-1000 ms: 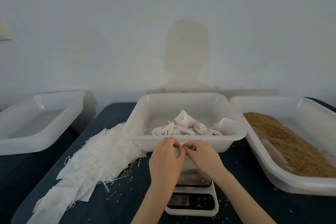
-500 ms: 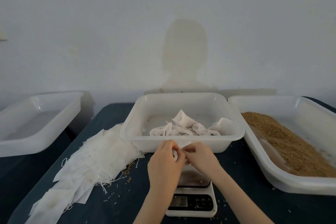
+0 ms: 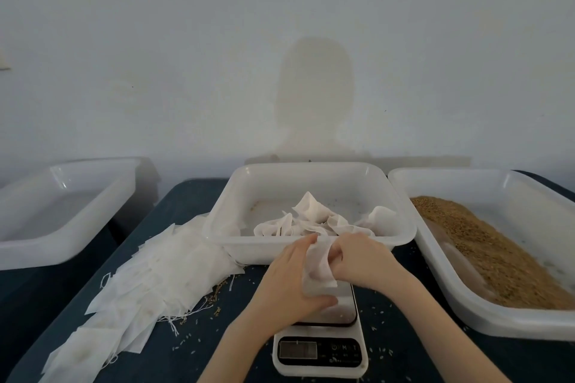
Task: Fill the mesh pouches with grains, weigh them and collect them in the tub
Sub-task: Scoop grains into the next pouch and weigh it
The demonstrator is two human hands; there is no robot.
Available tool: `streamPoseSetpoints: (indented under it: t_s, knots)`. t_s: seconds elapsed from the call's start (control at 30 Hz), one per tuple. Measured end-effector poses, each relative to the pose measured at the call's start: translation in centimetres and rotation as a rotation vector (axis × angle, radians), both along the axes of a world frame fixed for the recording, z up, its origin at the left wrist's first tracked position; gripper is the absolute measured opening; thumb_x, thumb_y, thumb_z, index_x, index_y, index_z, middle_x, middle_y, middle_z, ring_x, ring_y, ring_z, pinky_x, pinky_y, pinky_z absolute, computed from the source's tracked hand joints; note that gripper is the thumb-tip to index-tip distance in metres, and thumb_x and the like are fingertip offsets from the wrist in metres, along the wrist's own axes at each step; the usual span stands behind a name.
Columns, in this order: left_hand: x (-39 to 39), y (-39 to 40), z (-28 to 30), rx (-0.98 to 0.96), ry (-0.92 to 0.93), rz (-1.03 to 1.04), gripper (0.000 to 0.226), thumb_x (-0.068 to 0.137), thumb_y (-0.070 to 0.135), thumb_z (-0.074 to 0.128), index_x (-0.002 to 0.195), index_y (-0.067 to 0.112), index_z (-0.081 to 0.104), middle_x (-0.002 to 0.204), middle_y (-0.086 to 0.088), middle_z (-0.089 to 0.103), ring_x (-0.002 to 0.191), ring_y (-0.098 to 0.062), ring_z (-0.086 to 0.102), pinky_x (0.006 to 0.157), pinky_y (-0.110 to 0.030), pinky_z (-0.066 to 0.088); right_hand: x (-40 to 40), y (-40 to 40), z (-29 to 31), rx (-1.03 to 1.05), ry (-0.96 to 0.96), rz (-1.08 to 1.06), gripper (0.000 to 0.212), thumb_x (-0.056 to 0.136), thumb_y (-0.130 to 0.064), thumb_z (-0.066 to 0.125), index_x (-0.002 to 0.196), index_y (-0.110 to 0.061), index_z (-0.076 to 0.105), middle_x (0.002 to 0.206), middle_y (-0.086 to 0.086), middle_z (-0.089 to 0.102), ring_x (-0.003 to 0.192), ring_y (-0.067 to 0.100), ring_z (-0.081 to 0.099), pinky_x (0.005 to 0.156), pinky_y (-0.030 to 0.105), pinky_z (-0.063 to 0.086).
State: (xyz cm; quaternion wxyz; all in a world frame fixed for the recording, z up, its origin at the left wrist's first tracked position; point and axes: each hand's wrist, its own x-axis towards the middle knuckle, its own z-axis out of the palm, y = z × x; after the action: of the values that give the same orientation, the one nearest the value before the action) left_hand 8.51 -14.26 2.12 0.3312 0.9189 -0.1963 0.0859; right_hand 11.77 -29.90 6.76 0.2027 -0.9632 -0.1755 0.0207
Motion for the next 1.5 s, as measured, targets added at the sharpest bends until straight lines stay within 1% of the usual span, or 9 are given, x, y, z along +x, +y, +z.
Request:
streamPoseSetpoints:
  t_s: [0.1,0.23,0.37,0.47,0.7,0.83,0.93,1.07,1.5]
  knots:
    - [0.6,0.3,-0.3,0.031,0.074,0.045,0.080,0.061,0.057,0.067,0.131,0.050,0.030,0.116,0.038,0.037,0.105,0.014,0.036,0.091,-0.014,0.031,-0.7,-0.4,0.8,-0.087,-0.046,0.060,0.025,0.083,-0.030,0.051,0.087,-0.029,0.075,0.070,-0.010,0.059,0.064,0.008,0.053,0.053,0.017,0.039]
    - [1.0,0.1,-0.4,-0.061,0.080,0.041,0.042,0.064,0.059,0.064,0.102,0.046,0.049,0.100,0.025,0.059,0.093,0.007,0.054,0.084,-0.022,0.048,-1.0,-1.1,1.3,-0.101,-0.049,0.097,0.022,0.084,-0.026,0.052,0.085,-0.028,0.074,0.067,-0.010,0.054,0.064,0.008,0.051,0.056,0.019,0.040]
    - [1.4,-0.3,0.3,-0.119,0.067,0.017,0.032,0.069,0.061,0.062,0.092,0.038,0.054,0.083,0.019,0.061,0.077,0.001,0.058,0.064,-0.017,0.044,-0.4,-3.3,2.3,0.163,0.116,0.145,0.022,0.080,-0.028,0.063,0.060,-0.027,0.069,0.078,-0.006,0.066,0.074,0.012,0.059,0.075,0.032,0.049]
    - [1.9,-0.8,0.7,-0.063,0.067,-0.012,0.038,0.071,0.062,0.058,0.100,0.039,0.053,0.087,0.018,0.062,0.081,0.004,0.058,0.066,-0.013,0.043,0.3,-6.0,3.1,0.304,0.098,0.113,0.012,0.082,-0.031,0.070,0.072,-0.027,0.076,0.093,-0.013,0.070,0.091,0.000,0.060,0.085,0.021,0.046]
    - [3.6,-3.8,1.5,0.017,0.088,-0.046,0.044,0.078,0.053,0.061,0.117,0.044,0.044,0.101,0.023,0.055,0.092,0.006,0.052,0.078,-0.014,0.043,2.8,-13.7,2.5,0.266,-0.096,-0.140,0.014,0.088,-0.029,0.065,0.077,-0.032,0.073,0.071,-0.020,0.065,0.063,-0.013,0.056,0.056,0.007,0.040]
    - [4.1,-5.8,1.6,0.000,0.097,-0.094,0.029,0.078,0.052,0.062,0.099,0.052,0.043,0.093,0.024,0.057,0.087,0.010,0.054,0.071,-0.013,0.045,4.0,-18.6,0.7,0.102,-0.154,-0.408,0.026,0.092,-0.036,0.057,0.067,-0.033,0.063,0.066,-0.015,0.061,0.060,0.001,0.056,0.053,0.019,0.039]
    - [4.4,-7.0,1.6,-0.011,0.112,-0.121,0.037,0.080,0.049,0.063,0.114,0.041,0.050,0.099,0.019,0.061,0.089,0.004,0.058,0.079,-0.021,0.051,4.4,-21.0,-0.9,-0.127,-0.003,-0.500,0.027,0.090,-0.049,0.053,0.075,-0.026,0.061,0.077,-0.010,0.061,0.068,0.007,0.056,0.058,0.024,0.043]
    - [4.4,-8.1,1.7,0.019,0.072,-0.139,0.034,0.078,0.049,0.061,0.108,0.037,0.054,0.094,0.017,0.064,0.086,0.001,0.059,0.079,-0.028,0.051,4.7,-20.9,-2.4,-0.240,0.229,-0.409,0.050,0.090,-0.064,0.038,0.060,-0.023,0.044,0.059,-0.008,0.047,0.053,0.010,0.045,0.054,0.024,0.038]
    - [4.2,-7.6,1.4,0.006,0.037,-0.146,0.017,0.081,0.040,0.067,0.091,0.037,0.054,0.083,0.026,0.062,0.081,0.005,0.058,0.068,-0.013,0.045,4.4,-20.9,-0.5,-0.315,-0.011,-0.691,0.030,0.093,-0.035,0.039,0.081,-0.013,0.057,0.071,-0.003,0.051,0.066,0.016,0.052,0.054,0.024,0.040]
